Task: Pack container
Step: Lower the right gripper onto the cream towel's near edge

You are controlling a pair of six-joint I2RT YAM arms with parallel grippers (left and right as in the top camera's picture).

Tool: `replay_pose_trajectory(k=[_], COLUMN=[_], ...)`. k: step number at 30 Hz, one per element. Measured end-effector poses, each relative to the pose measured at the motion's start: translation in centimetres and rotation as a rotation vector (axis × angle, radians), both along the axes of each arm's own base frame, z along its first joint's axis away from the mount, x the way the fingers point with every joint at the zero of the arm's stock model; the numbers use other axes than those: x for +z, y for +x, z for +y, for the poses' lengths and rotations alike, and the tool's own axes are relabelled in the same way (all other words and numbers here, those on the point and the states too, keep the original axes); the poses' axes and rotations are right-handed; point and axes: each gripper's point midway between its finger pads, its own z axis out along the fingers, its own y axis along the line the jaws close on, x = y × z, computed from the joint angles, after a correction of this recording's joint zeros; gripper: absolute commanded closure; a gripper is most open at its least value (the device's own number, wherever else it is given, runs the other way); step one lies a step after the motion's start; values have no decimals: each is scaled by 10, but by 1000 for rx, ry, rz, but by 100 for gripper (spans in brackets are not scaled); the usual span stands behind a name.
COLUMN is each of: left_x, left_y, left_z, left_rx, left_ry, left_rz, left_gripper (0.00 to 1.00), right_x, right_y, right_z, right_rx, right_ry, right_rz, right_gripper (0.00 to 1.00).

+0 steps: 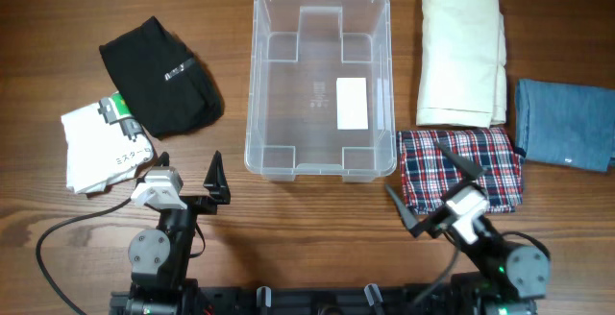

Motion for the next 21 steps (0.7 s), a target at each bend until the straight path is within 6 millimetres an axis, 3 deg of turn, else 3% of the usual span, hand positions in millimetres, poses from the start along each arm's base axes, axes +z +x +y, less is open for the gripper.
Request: replay_pose_trajectory(k=[8, 11, 16, 21], left_x=[0, 0, 0, 0], left_y=[0, 0, 0, 0], left_z=[0, 0, 0, 0], left_rx=[0, 0, 0, 0], left_ry=[0, 0, 0, 0], left_rz=[0, 0, 0, 0], left_gripper=[0, 0, 0, 0], right_x=[72, 86, 98, 88], right_y=[7, 21, 46, 59], right_z=[-32, -40, -44, -46], right_rx=[-182, -245, -305, -339], right_ry=[168, 161, 87, -4], right_rz=[130, 216, 407, 691], right_gripper=[0, 0, 0, 0])
